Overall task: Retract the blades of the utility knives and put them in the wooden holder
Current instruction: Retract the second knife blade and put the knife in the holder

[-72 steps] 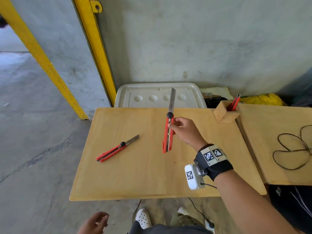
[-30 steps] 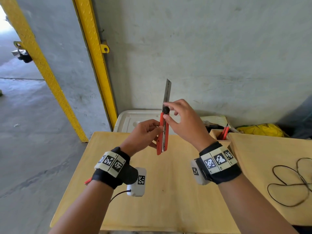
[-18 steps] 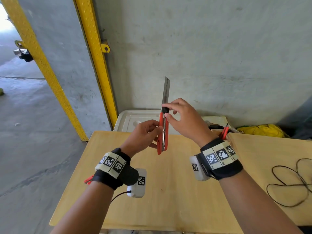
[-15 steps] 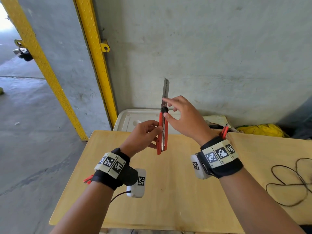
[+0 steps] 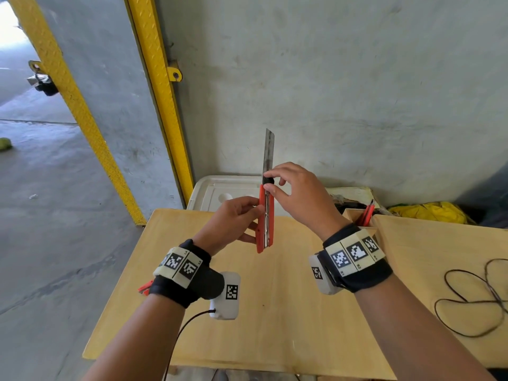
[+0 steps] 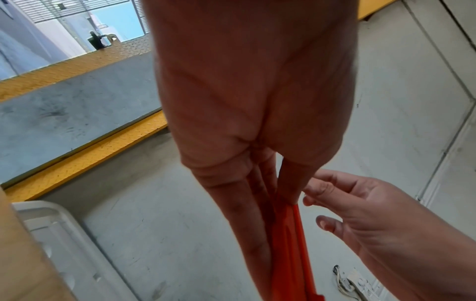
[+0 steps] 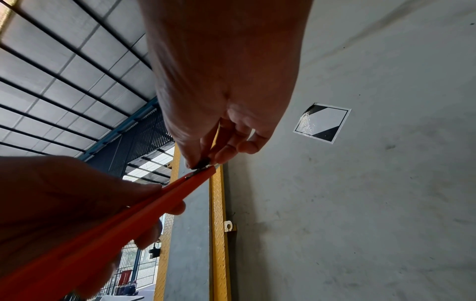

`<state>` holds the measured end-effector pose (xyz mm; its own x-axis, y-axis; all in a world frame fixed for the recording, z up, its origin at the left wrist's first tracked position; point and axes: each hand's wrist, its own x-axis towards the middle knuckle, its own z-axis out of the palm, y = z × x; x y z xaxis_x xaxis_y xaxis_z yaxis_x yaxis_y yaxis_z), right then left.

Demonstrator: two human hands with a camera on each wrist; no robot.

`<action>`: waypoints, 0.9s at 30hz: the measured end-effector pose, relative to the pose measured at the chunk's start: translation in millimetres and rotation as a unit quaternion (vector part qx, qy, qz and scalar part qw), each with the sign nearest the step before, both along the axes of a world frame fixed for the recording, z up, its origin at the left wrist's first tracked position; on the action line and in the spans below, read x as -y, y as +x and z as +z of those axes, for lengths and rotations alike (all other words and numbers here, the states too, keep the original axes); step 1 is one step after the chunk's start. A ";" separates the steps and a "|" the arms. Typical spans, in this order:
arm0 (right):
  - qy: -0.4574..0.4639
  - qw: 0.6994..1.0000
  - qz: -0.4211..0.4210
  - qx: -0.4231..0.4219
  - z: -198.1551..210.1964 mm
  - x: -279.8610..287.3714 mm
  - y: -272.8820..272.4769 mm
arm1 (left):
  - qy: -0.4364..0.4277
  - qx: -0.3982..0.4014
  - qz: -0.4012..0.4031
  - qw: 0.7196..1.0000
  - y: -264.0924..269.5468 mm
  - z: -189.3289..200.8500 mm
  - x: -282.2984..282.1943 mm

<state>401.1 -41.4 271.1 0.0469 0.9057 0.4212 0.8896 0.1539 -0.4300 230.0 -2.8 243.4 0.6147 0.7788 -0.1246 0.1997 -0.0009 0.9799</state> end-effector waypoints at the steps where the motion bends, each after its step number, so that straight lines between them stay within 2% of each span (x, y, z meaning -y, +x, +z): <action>1: -0.007 1.000 0.000 0.001 -0.4 0.2 0.4 | -0.009 0.005 -0.003 1.000 -0.2 -0.8 0.5; 10: -0.038 0.999 0.009 0.019 -7.7 2.8 -2.4 | -0.045 0.004 -0.016 0.999 -1.7 -7.8 -3.0; 16: -0.048 0.998 0.034 -0.013 -13.8 8.7 -10.2 | -0.076 0.040 -0.008 0.996 -3.4 -6.1 -6.1; 20: -0.027 0.999 0.040 -0.013 -22.0 12.9 -15.6 | -0.073 0.046 -0.003 0.996 -6.9 -0.9 -10.6; 27: -0.049 0.997 0.060 0.006 -28.1 20.3 -20.9 | -0.081 0.042 0.004 0.996 -10.3 -1.9 -15.1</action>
